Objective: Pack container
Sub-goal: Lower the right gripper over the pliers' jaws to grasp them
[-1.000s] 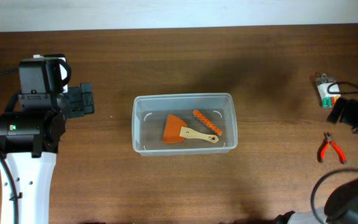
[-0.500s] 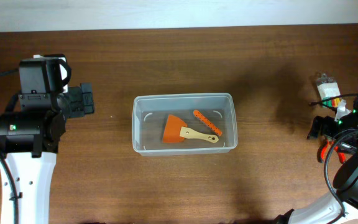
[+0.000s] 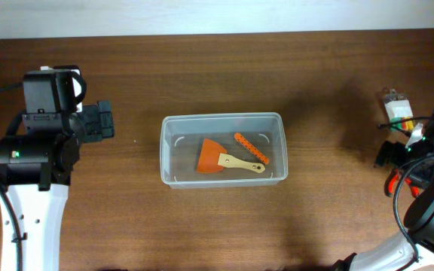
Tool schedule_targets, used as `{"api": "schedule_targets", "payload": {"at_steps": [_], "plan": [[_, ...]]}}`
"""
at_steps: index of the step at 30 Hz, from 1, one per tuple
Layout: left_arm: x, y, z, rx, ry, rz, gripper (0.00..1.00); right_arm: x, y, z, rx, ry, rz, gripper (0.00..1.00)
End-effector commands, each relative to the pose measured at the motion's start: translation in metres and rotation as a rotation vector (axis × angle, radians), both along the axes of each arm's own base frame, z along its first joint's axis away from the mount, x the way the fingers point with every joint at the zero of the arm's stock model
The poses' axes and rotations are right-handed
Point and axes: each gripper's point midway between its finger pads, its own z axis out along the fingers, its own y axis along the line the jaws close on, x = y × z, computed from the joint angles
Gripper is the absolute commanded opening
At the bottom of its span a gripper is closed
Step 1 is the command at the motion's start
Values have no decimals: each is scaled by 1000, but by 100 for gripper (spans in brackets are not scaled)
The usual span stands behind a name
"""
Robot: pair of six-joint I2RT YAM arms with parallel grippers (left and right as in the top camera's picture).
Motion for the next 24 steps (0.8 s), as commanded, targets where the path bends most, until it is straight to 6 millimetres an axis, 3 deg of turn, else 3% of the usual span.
{"api": "schedule_targets", "payload": {"at_steps": [1,24], "plan": [[0,2,9,4,-26,16,99,-9,-4,-9,-27,39,-34,99],[0,2,9,5,-26,15,99,-6,-4,-17,-16,38,-12,99]]}}
